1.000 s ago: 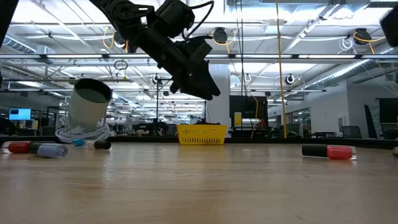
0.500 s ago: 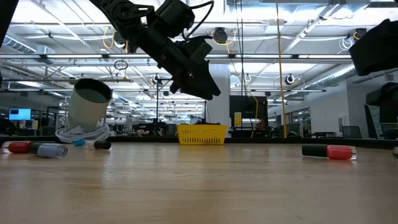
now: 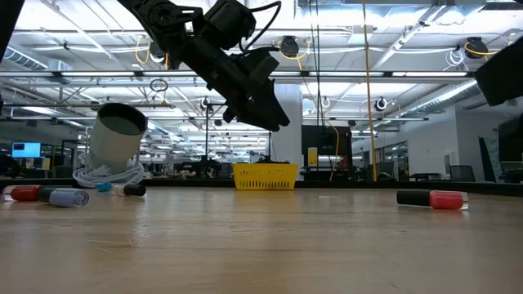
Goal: Pick & Place Nail Polish
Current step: Put the light pink nail polish bottle into the yellow bin
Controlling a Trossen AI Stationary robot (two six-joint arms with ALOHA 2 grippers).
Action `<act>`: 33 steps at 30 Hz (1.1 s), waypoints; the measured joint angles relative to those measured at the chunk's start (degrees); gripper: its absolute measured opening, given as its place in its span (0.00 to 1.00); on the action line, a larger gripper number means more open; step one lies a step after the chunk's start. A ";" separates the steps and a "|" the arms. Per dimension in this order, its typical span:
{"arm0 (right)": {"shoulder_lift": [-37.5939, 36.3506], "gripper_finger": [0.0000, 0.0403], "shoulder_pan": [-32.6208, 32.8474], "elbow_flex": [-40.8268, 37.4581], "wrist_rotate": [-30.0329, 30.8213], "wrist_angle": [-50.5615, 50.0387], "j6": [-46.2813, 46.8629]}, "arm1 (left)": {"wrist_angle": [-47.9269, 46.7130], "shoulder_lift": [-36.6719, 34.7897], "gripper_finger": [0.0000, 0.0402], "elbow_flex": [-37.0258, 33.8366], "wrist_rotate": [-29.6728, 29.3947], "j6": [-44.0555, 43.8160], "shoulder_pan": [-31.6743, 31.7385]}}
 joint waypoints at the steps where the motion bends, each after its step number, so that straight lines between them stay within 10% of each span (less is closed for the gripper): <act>1: 0.06 0.41 0.17 0.00 0.04 -0.31 0.51 | 0.00 0.02 0.43 0.00 0.00 0.00 0.00; 19: -2.62 0.41 0.37 0.02 -2.56 -4.33 -2.12 | 0.02 0.00 0.43 0.00 0.00 -0.02 0.00; 33: -6.94 0.41 1.98 0.09 -4.36 -14.73 14.03 | 0.00 0.00 0.43 0.00 0.00 -0.04 0.00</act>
